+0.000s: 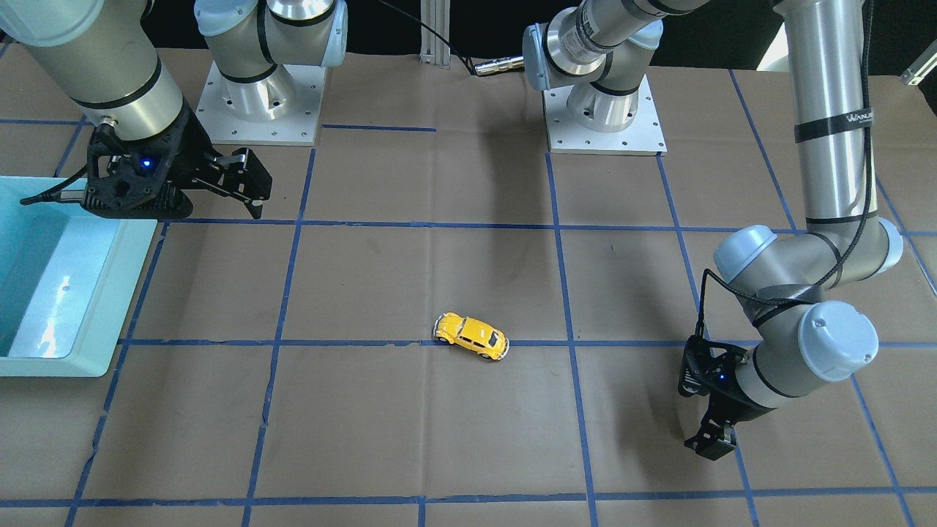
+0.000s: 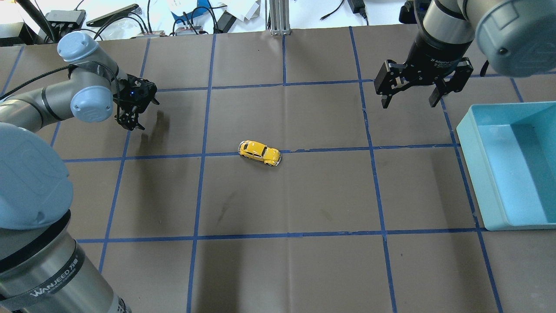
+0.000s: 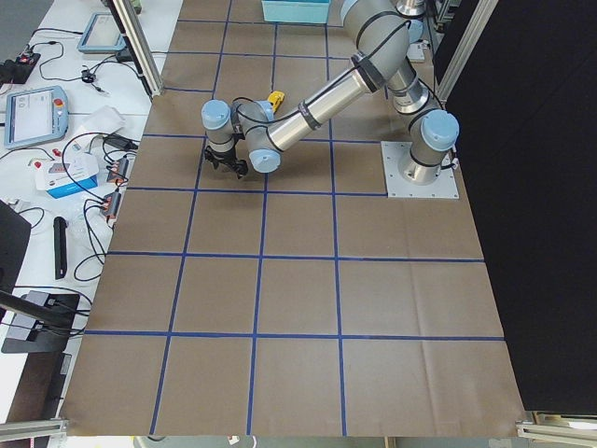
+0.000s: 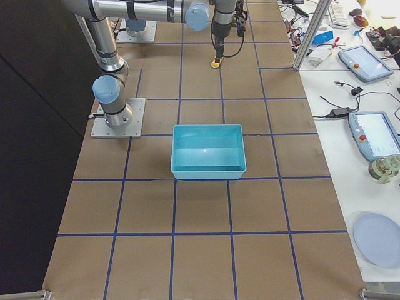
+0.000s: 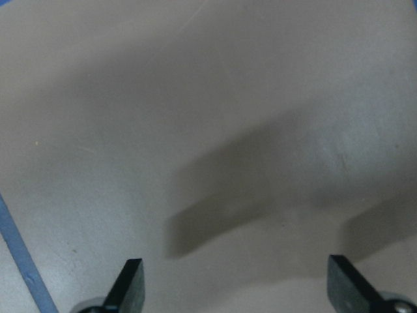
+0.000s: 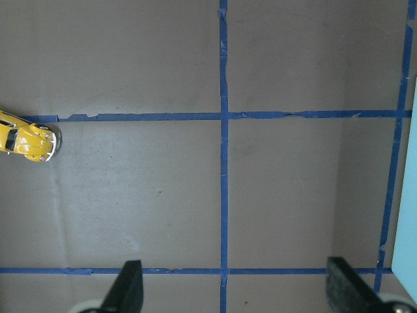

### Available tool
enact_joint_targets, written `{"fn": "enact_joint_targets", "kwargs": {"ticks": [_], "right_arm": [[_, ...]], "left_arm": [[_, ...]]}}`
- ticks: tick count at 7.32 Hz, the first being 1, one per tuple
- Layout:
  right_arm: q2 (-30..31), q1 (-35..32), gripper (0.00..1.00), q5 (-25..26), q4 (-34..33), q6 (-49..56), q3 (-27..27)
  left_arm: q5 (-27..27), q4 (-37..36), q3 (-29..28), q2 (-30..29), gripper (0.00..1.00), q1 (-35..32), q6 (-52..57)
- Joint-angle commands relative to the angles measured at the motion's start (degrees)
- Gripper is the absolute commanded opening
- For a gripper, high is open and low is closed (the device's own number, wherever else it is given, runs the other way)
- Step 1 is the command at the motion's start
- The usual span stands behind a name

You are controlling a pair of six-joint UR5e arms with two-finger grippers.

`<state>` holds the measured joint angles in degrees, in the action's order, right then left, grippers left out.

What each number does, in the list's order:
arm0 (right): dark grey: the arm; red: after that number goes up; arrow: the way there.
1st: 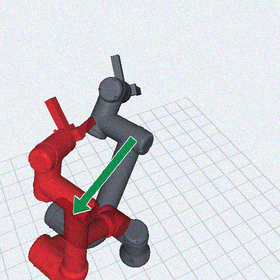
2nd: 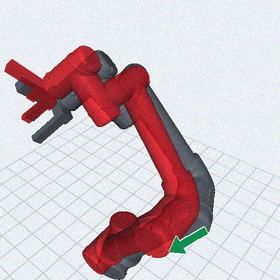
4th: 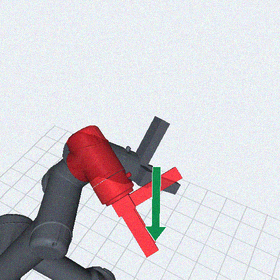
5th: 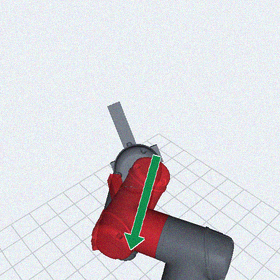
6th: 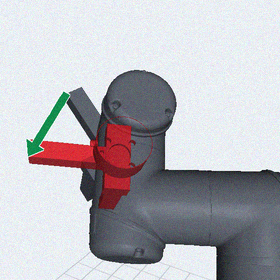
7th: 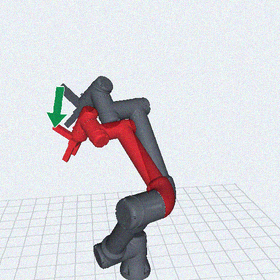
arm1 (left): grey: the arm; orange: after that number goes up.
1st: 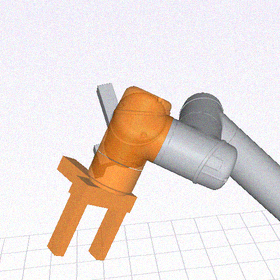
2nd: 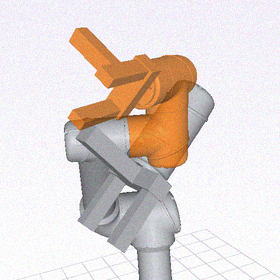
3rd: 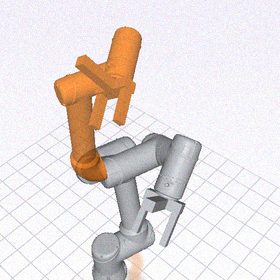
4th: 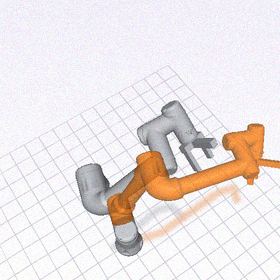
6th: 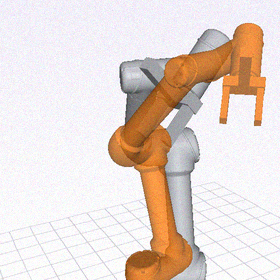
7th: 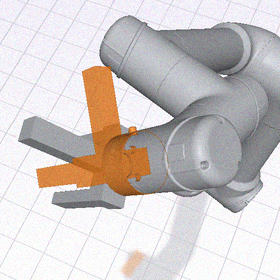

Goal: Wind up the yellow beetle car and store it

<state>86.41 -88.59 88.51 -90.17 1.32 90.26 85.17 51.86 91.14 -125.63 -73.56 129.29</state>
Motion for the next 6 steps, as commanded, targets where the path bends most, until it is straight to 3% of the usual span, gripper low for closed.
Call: {"fn": "enact_joint_targets", "kwargs": {"ticks": [1, 6], "right_arm": [[0.0, 0.0, 1.00, 0.0, 0.0, 0.0, 0.0], [0.0, 0.0, 1.00, 0.0, -0.1, 0.0, 0.0]], "left_arm": [[0.0, 0.0, 0.0, 0.0, 1.00, 0.0, 0.0], [0.1, 0.1, 0.0, 0.5, 1.00, 0.0, -2.4]]}}
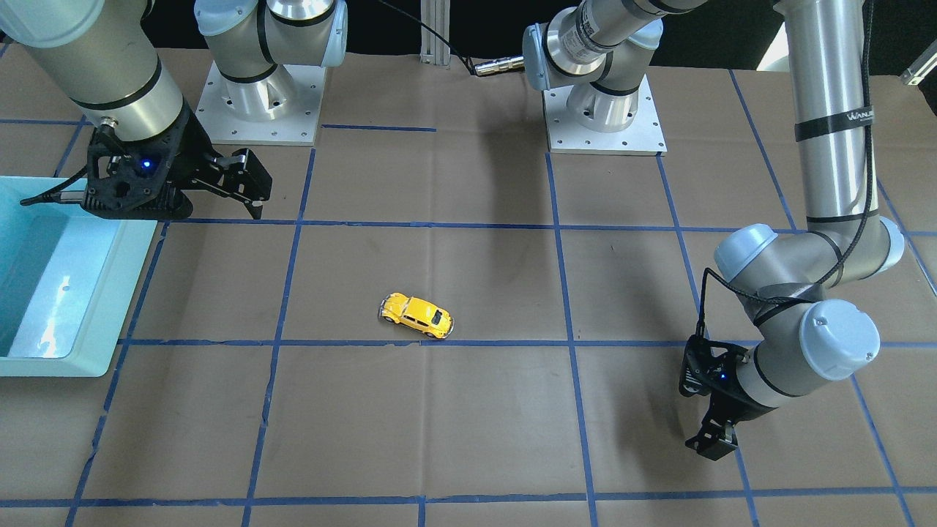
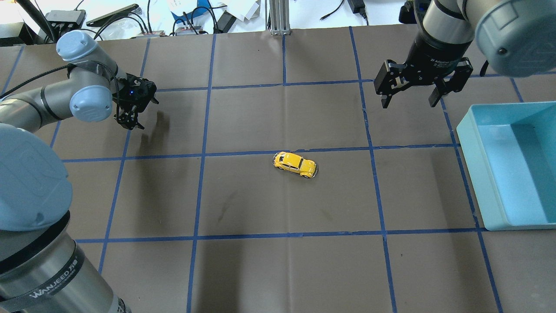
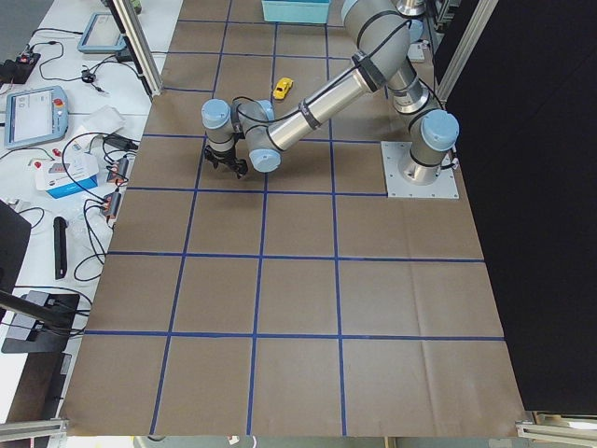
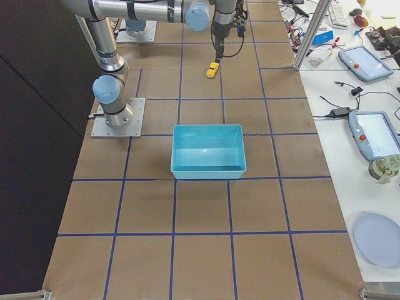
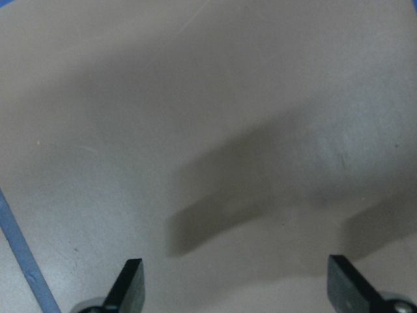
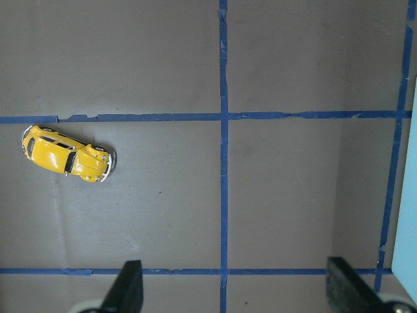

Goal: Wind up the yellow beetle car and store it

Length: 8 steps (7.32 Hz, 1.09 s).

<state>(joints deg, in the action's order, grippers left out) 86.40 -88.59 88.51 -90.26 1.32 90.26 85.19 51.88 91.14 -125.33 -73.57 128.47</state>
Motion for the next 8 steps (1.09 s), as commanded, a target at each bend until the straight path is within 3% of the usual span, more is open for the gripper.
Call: {"fn": "enact_joint_targets", "kwargs": {"ticks": [1, 8], "right_arm": [[0.0, 0.0, 1.00, 0.0, -0.1, 0.0, 0.0], [0.1, -0.1, 1.00, 2.3, -0.2, -0.1, 0.0]], "left_arm": [[0.1, 0.8, 0.0, 0.5, 1.00, 0.0, -2.6], [0.2, 0.9, -0.7, 4.0, 1.00, 0.0, -24.1]]}}
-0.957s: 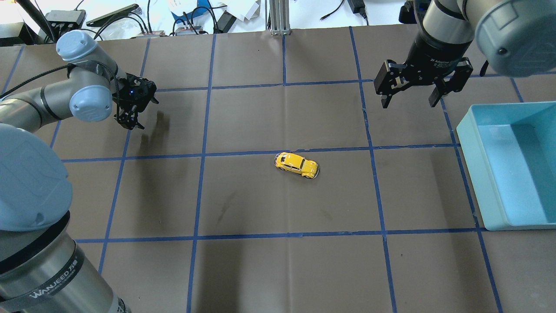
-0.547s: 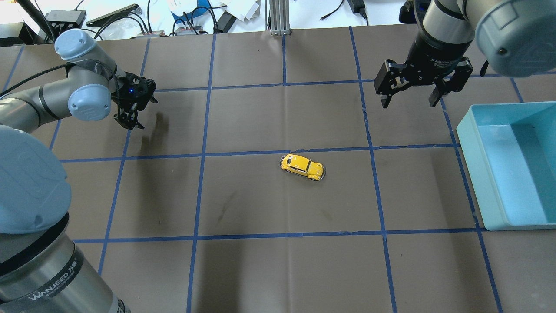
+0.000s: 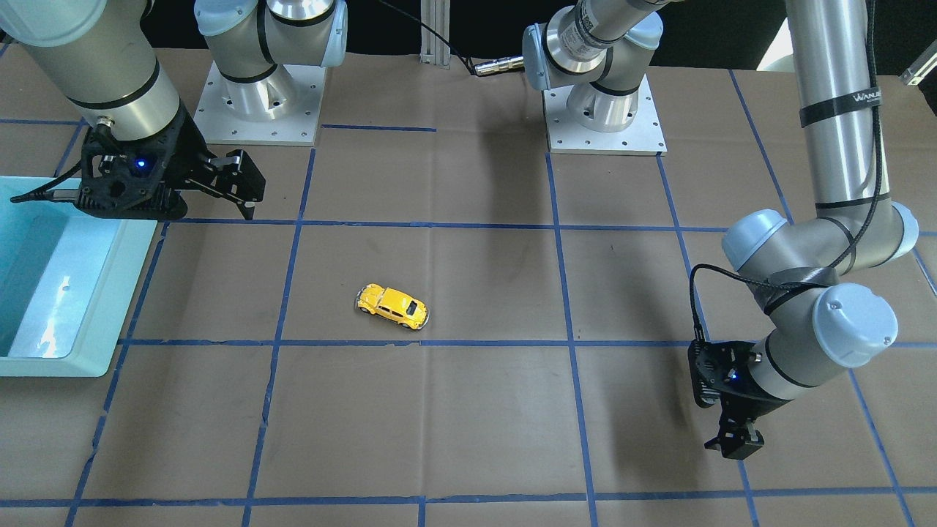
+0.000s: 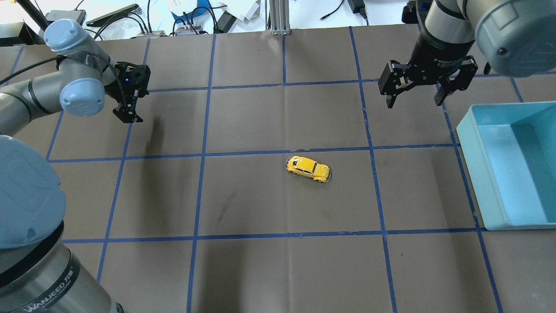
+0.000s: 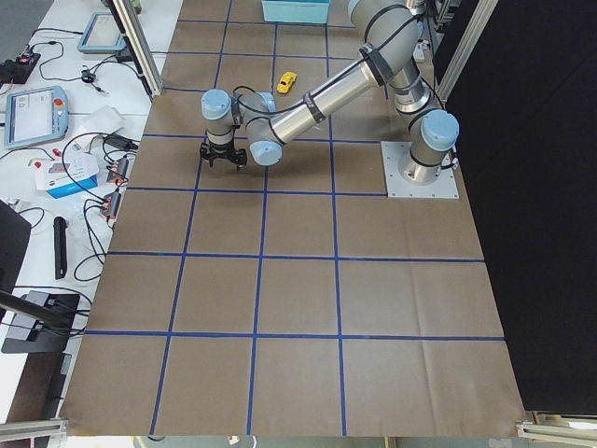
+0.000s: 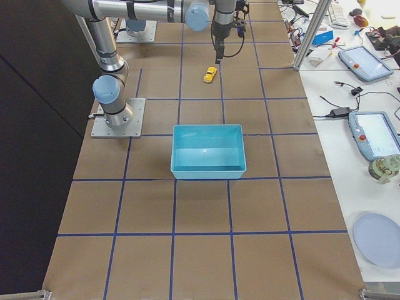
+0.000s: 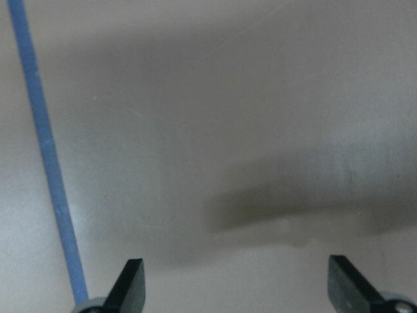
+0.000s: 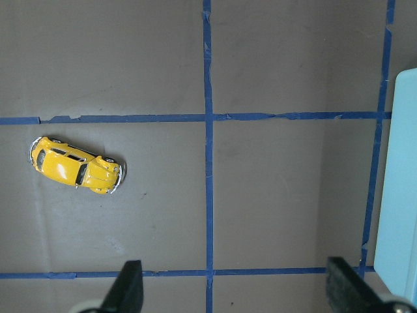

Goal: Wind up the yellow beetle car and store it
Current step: 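Move the right gripper over the yellow car while the left arm draws back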

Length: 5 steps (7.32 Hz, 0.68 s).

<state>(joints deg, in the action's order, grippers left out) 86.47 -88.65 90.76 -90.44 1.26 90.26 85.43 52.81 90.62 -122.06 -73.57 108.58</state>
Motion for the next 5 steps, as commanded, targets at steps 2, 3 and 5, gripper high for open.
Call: {"fn": "enact_joint_targets", "kwargs": {"ticks": [2, 3, 5], "right_arm": [[-0.6, -0.2, 1.00, -0.5, -0.2, -0.1, -0.2], [-0.7, -0.2, 1.00, -0.8, -0.1, -0.1, -0.2], [-0.3, -1.2, 1.00, -0.8, 0.8, 0.1, -0.1]], "left_arm": [[0.0, 1.1, -1.5, 1.7, 1.00, 0.0, -14.0], [0.1, 1.3, -2.6, 1.9, 1.00, 0.0, -19.3], [1.0, 2.3, -4.9, 3.5, 1.00, 0.0, -31.5]]}}
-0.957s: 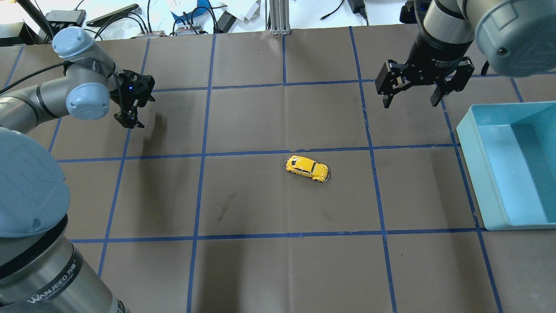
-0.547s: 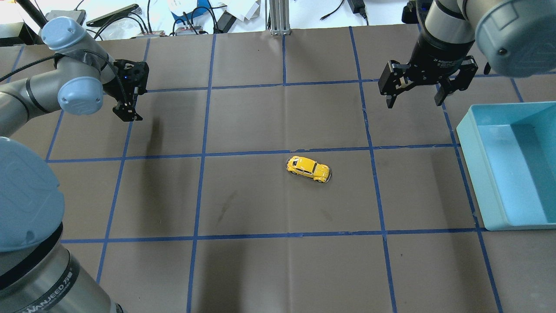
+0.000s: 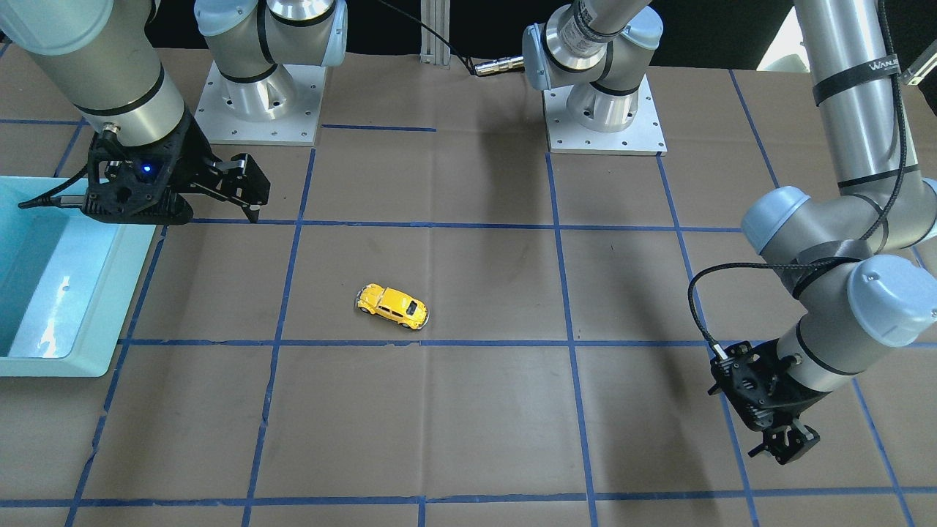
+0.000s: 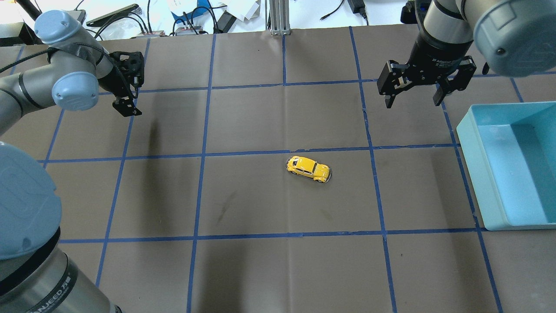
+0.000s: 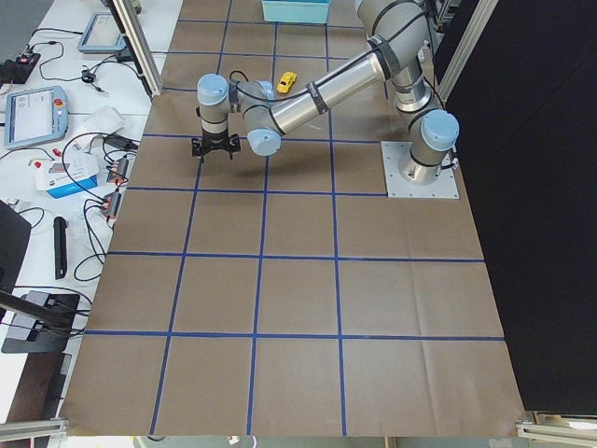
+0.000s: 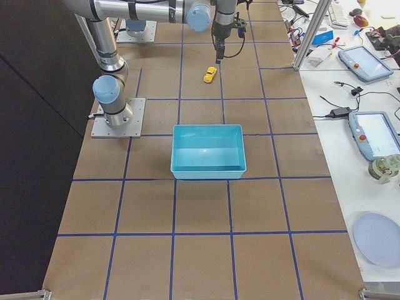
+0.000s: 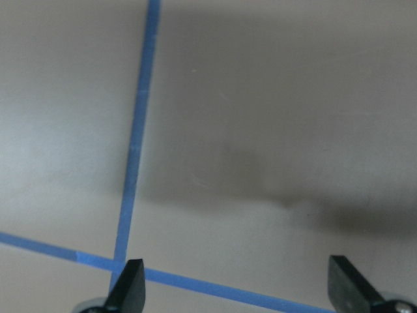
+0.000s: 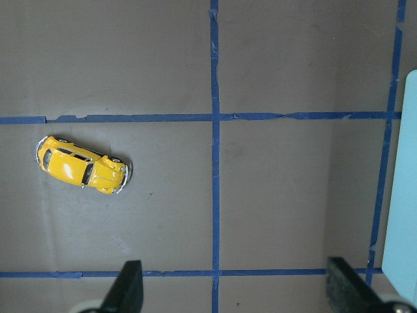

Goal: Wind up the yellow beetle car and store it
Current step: 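Move the right gripper over the yellow car while the left arm draws back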

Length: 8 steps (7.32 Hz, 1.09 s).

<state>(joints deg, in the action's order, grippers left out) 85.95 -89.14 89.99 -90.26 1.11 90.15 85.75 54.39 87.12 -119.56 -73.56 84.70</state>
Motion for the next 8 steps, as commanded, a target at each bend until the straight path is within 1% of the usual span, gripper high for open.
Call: {"fn": "enact_joint_targets", "kwargs": {"ticks": [1, 2, 3, 5, 6, 7, 8], "right_arm": [[-0.1, -2.2, 1.00, 0.0, 0.5, 2.7, 0.1], [-0.2, -3.4, 1.00, -0.2, 0.3, 4.4, 0.1], [-0.7, -5.8, 1.00, -0.3, 0.2, 6.3, 0.2], [-1.9, -9.7, 1.00, -0.4, 0.5, 13.2, 1.3], [-2.7, -12.3, 1.00, -6.1, -1.1, 23.0, 2.3], [-3.6, -12.5, 1.00, -8.0, -5.4, 25.1, 3.8], [-4.4, -12.5, 1.00, -8.1, -9.0, 25.4, 6.0]], "left_arm": [[2.7, 1.7, -2.4, 2.5, 1.00, 0.0, -15.3], [2.8, 3.9, -3.2, 4.1, 1.00, 0.0, -23.5], [2.8, 7.3, -3.5, 6.9, 1.00, 0.0, -34.4], [2.8, 16.8, -1.8, 14.4, 1.00, -0.1, -54.7], [2.7, 21.2, -1.6, 17.2, 1.00, -0.3, -63.3], [2.8, 23.5, -1.4, 19.3, 1.00, -0.5, -70.0], [2.7, 24.2, 0.1, 22.1, 1.00, -1.0, -74.6]]}}
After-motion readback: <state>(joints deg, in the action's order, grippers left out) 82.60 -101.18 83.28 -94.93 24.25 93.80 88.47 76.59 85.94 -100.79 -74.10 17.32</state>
